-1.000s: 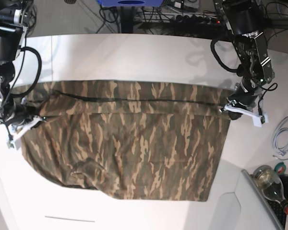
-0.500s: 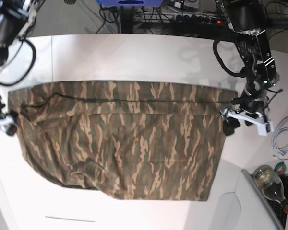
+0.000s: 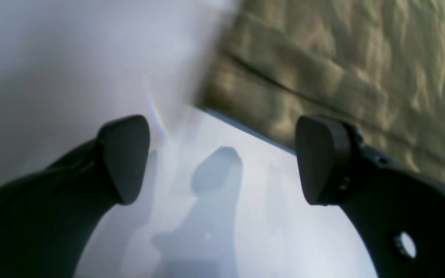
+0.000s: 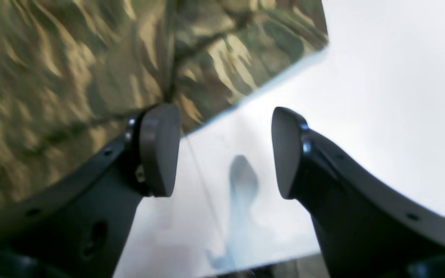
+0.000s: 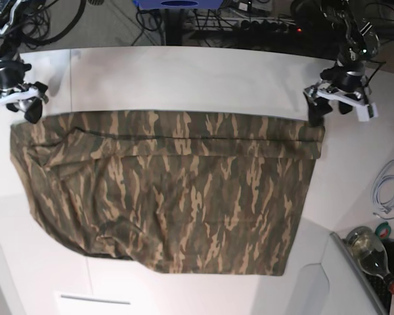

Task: Layout the t-shirt on the table in an organized manner, then fold the t-shirt properly
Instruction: 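Release the shoulder corners and regrasp the shirt edge with both grippers, then lift the shirt with both grippers and flick it to spread it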

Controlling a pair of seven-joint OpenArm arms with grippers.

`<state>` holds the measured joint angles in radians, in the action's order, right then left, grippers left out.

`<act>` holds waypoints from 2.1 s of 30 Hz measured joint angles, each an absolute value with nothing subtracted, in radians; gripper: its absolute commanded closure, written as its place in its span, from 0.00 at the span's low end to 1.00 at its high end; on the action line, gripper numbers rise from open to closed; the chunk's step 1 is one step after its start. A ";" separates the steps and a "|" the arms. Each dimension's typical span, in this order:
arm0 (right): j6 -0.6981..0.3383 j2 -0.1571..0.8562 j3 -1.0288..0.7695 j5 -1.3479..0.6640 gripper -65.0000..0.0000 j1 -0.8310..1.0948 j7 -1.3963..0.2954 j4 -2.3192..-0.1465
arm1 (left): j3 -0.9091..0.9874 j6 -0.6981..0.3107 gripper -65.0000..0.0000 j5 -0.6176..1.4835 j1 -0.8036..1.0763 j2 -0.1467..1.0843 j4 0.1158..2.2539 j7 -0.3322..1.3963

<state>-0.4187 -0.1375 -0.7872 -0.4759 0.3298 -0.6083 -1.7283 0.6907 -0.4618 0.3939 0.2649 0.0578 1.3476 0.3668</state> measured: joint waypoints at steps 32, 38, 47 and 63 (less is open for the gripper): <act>-0.417 -0.097 -0.786 -0.608 0.46 0.344 -0.613 -1.540 | 0.702 -0.524 0.71 0.405 0.064 0.058 1.039 0.329; -0.419 -0.105 -0.827 -0.622 0.45 0.312 -0.620 -1.450 | 0.702 -0.524 1.00 0.397 0.065 0.057 1.037 0.347; -0.428 -0.045 -0.876 -0.629 0.21 0.171 -0.605 -1.270 | 0.699 -0.524 1.00 0.400 0.067 0.059 1.037 0.347; -0.415 0.027 -0.878 -0.614 0.99 0.028 -0.627 -1.081 | 0.696 -0.521 1.00 0.398 0.069 0.062 1.050 0.357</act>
<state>-0.4152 0.0269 -0.8776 -0.6140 0.0284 -0.6266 -1.0809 0.6960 -0.5205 0.3985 0.0692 0.0616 1.0500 0.3569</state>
